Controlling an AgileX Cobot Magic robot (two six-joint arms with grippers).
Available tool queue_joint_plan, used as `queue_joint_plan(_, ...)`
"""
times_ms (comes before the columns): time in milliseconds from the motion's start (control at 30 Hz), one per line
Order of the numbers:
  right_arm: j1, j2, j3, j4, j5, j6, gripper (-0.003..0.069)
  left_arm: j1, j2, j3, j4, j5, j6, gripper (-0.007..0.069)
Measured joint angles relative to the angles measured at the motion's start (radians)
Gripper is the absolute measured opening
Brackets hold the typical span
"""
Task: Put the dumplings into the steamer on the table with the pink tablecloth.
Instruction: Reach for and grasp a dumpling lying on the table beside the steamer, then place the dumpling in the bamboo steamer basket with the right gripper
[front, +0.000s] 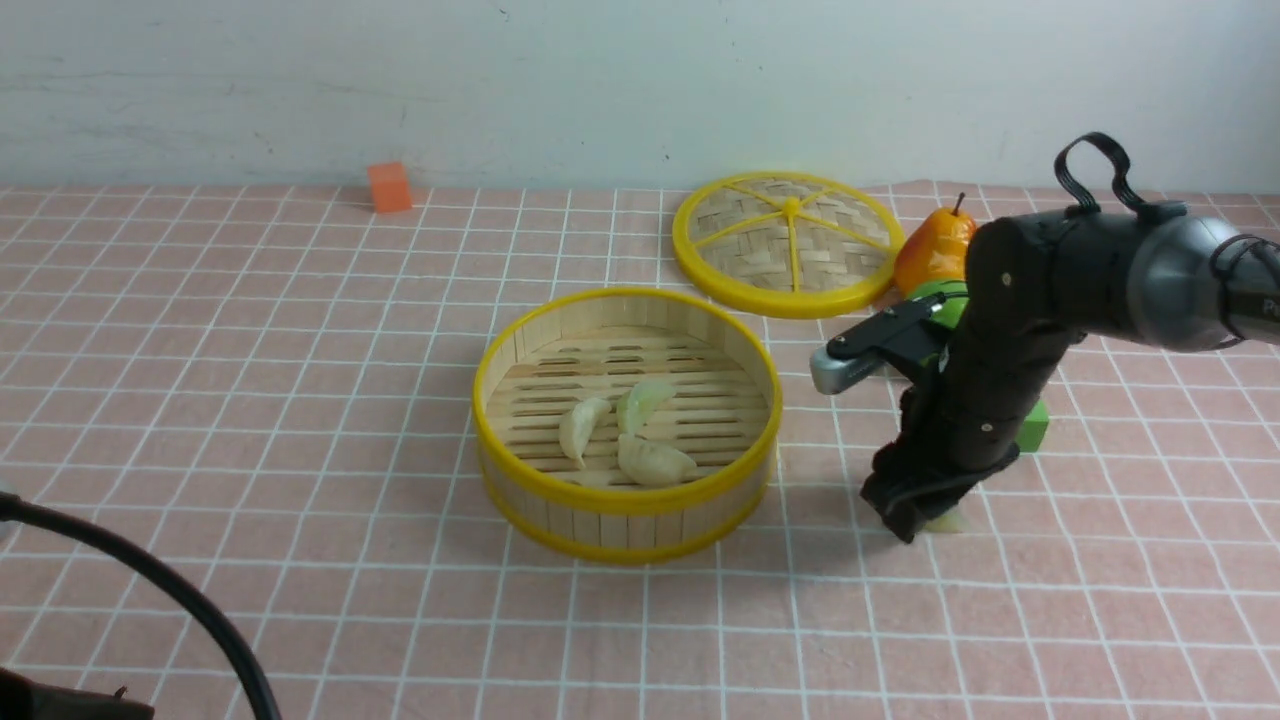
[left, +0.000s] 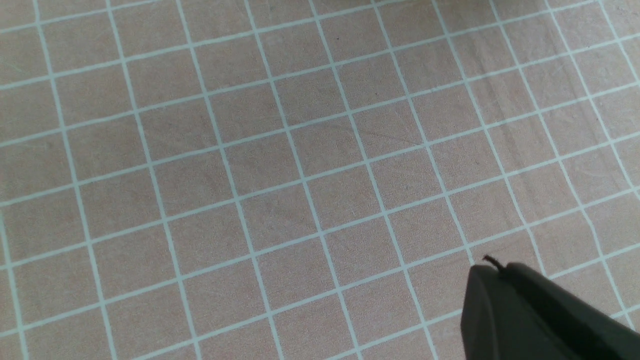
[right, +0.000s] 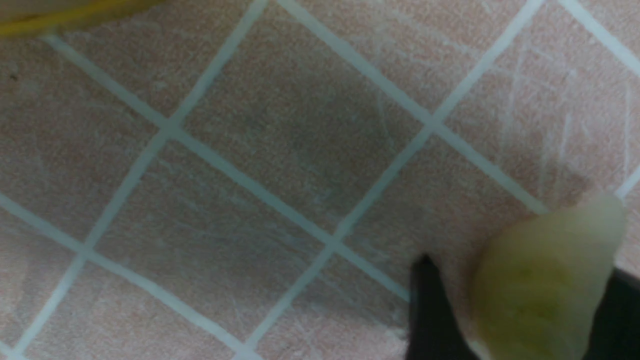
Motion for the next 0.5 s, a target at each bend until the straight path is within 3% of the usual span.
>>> queue_joint_plan(33, 0.000, 0.001, -0.001, 0.000, 0.000, 0.000, 0.0296, 0.000, 0.000, 0.000, 0.000, 0.000, 0.000, -0.0005)
queue_joint_plan(67, 0.002, 0.002, -0.014, -0.015, 0.012, 0.000, 0.0209, 0.000, 0.000, 0.000, 0.000, 0.000, 0.001, -0.0003)
queue_joint_plan(100, 0.002, 0.003, -0.019, -0.021, 0.019, 0.000, 0.0197, 0.000, 0.000, 0.000, 0.000, 0.000, 0.001, -0.0003)
queue_joint_plan(267, 0.034, 0.003, -0.174, -0.054, 0.165, 0.011, 0.0213, 0.000, 0.000, 0.000, 0.001, 0.000, 0.003, -0.0003)
queue_joint_plan(300, 0.075, 0.003, -0.267, -0.055, 0.217, 0.018, 0.0213, 0.000, 0.000, 0.000, 0.003, -0.001, 0.003, -0.0001)
queue_joint_plan(500, 0.187, 0.010, -0.447, 0.001, 0.204, 0.037, 0.0213, 0.000, 0.000, 0.000, 0.008, -0.015, 0.004, 0.0000)
